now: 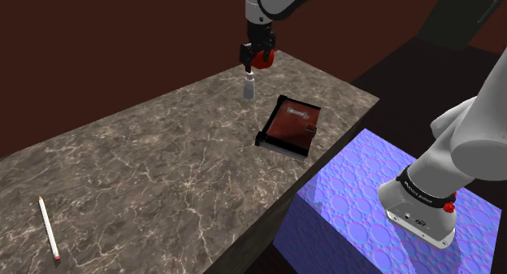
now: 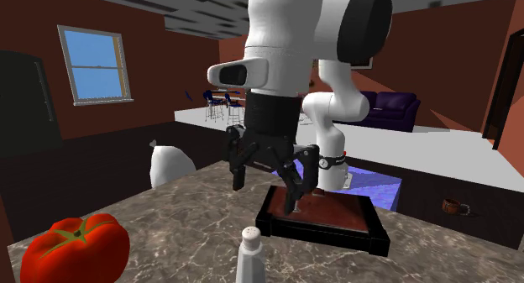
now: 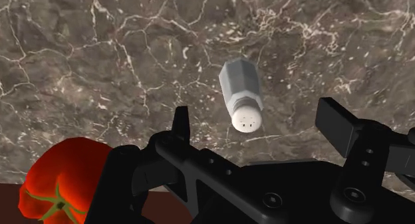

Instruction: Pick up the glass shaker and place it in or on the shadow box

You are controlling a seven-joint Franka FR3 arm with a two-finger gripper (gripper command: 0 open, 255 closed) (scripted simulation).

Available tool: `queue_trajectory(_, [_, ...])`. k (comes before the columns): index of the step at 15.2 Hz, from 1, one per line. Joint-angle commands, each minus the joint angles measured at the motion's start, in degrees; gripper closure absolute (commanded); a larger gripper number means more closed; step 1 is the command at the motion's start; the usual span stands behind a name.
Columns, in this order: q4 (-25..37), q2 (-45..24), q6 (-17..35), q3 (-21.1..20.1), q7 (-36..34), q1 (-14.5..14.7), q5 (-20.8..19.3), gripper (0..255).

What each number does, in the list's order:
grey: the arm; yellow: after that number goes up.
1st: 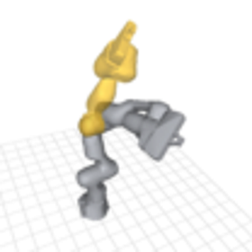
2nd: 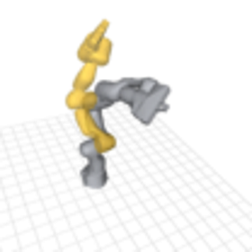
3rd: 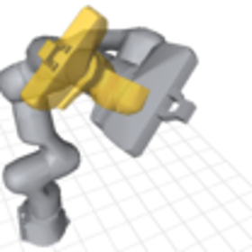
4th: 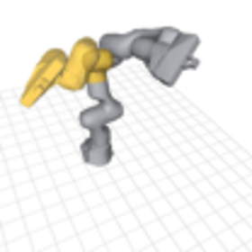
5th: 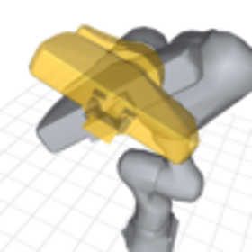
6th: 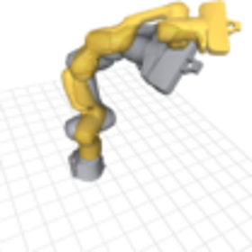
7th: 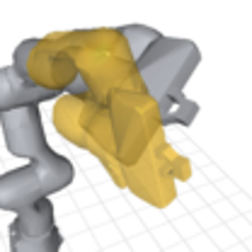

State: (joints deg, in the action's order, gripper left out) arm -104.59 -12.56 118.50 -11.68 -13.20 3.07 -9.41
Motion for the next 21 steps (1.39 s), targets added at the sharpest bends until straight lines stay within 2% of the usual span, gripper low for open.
queue_trajectory(1, [4.3, -4.8, -0.1, 0.1, -1.8, 1.0, -1.9, 0])
queue_trajectory(3, [7.1, -7.6, -0.4, 0.4, -2.5, 1.5, -2.9, 0])
queue_trajectory(10, [4.7, -10.0, 4.4, 0.9, -3.1, 1.4, -3.8, 0])
queue_trajectory(18, [4.7, -10.0, 4.4, 0.9, -3.1, 1.4, -3.8, 0])
queue_trajectory(19, [4.7, -10.0, 4.4, 0.9, -3.1, 1.4, -3.8, 255])
queue_trajectory(21, [4.7, -10.0, 4.4, 0.9, -3.1, 1.4, -3.8, 255])
